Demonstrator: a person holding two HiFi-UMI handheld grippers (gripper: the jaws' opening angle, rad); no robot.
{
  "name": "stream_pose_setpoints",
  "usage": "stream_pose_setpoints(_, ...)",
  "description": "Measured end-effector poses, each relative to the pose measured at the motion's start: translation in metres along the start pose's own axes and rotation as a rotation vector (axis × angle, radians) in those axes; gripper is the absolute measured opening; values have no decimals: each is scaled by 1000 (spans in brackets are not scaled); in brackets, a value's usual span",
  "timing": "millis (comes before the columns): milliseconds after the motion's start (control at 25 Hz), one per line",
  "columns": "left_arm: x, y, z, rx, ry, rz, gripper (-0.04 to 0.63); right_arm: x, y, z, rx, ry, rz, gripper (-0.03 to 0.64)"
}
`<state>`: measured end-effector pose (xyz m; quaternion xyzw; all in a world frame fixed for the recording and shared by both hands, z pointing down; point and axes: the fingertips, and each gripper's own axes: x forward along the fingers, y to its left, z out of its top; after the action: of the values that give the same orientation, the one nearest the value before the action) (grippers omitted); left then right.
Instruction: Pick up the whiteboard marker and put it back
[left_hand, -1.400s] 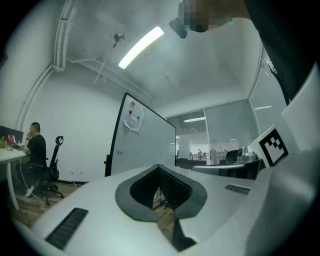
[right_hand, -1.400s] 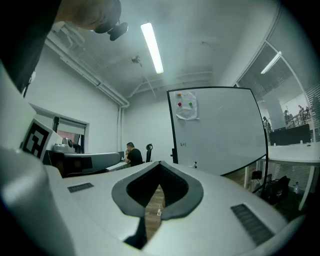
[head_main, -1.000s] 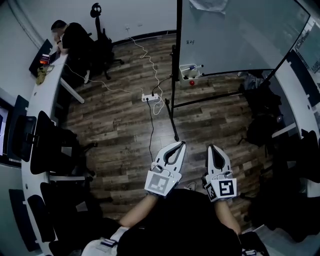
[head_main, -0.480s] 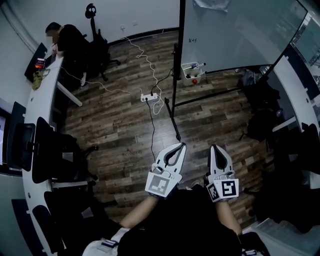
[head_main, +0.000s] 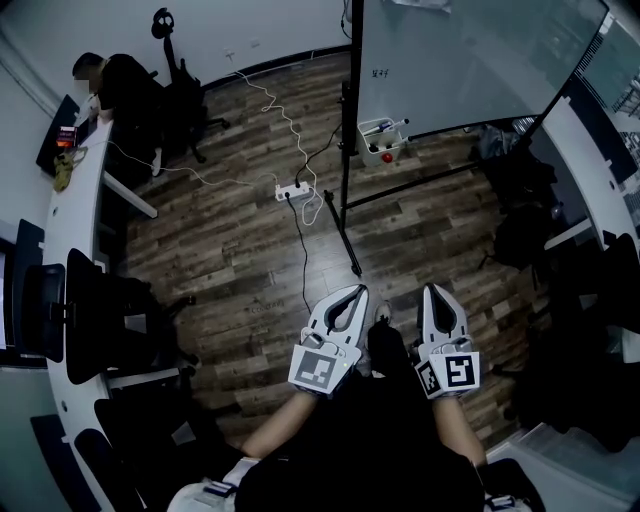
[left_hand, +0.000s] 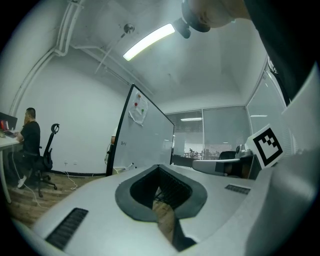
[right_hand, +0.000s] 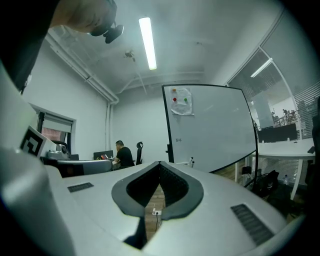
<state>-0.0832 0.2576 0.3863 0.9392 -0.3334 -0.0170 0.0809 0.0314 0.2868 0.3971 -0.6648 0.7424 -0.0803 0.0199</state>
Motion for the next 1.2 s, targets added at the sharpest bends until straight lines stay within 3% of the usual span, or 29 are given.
stream_pose_setpoints(640, 102, 52, 12, 66, 1, 31, 8, 107, -48, 13, 4, -1, 60, 14)
stream_pose_setpoints(1200, 190, 65, 17, 90, 20, 63, 8, 172, -109, 20, 6, 9, 111, 14)
